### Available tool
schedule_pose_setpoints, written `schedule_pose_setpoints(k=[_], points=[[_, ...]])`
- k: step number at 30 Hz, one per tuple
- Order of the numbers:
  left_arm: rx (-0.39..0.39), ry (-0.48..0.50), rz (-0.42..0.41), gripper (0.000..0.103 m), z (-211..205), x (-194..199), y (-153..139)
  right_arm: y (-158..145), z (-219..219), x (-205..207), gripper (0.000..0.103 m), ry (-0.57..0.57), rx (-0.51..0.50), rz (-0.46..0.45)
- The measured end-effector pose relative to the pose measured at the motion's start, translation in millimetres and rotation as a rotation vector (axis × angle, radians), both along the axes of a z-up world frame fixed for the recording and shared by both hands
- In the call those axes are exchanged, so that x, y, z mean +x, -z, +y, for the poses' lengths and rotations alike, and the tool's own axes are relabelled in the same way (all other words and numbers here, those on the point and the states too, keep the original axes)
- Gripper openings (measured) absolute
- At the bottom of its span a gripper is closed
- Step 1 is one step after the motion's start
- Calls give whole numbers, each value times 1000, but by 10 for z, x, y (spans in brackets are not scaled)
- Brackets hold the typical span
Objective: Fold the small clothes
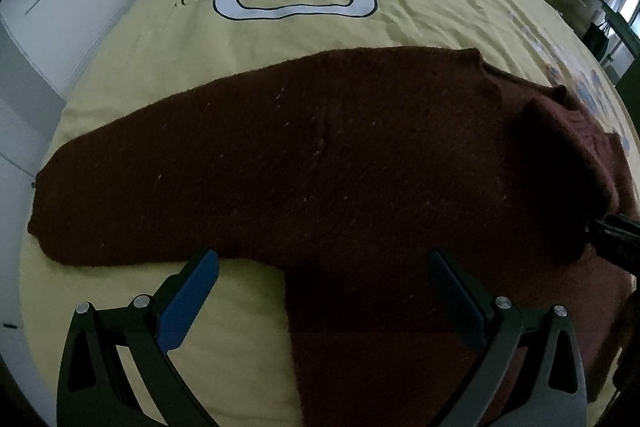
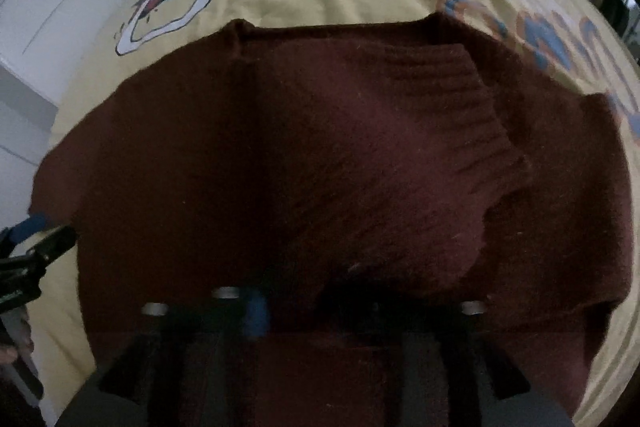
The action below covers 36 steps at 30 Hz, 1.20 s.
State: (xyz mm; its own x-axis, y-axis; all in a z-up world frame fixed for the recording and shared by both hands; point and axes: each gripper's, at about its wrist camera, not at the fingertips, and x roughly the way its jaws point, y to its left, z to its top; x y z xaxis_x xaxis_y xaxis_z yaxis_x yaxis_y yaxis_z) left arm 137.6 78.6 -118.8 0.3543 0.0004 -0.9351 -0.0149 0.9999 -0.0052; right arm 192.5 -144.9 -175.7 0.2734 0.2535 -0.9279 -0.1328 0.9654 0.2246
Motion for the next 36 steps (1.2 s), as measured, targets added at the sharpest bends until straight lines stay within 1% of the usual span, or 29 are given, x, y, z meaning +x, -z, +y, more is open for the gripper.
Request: schedule_pose_setpoints(k=[1,3,4,9,11,13,15,16,18,19,25,27,29,32,34,36], points=[[0,0,2,102,-3,-1,1,-22,8,-4,85,-7,-7,-2],[4,2,3,102,-7,0,-2,-68,9,-12,86,-12,-35,-19],[6,4,2,102,-9,2,-5,-94,-10,-12,86,-12,-64,-21],[18,11,-2,102,-5,0,-31,-138,-229,-77,86,-5,-124,10],[15,18,2,102,-19,1,-25,-120,-386,-191,87,4,-105,21],[14,32,5,102,-62,-23,0,-99,-561,-322,87,30,-110,18],[17,61,13,102,-138,-36,32,-64,-740,-462,87,56,-140,6],[20,75,18,102,-183,-40,50,-28,-869,-527,87,83,-178,-3],[17,108,21,102,-320,-33,59,33,-1067,-606,87,123,-224,4],[10,120,18,102,-368,-23,52,64,-1171,-634,87,144,-232,14],[-8,288,-30,102,-1017,91,-129,107,-1692,-725,87,255,-218,33],[1,353,-43,102,-1338,159,-195,83,-1785,-738,87,275,-202,29],[14,402,-53,102,-1574,218,-213,61,-1854,-738,87,290,-185,23],[26,478,-46,102,-1958,291,-186,59,-1893,-727,87,295,-176,19],[33,561,-22,102,-2210,311,-120,70,-1946,-743,87,300,-164,18],[60,606,-18,102,-2398,320,-79,83,-1923,-718,87,307,-158,17]])
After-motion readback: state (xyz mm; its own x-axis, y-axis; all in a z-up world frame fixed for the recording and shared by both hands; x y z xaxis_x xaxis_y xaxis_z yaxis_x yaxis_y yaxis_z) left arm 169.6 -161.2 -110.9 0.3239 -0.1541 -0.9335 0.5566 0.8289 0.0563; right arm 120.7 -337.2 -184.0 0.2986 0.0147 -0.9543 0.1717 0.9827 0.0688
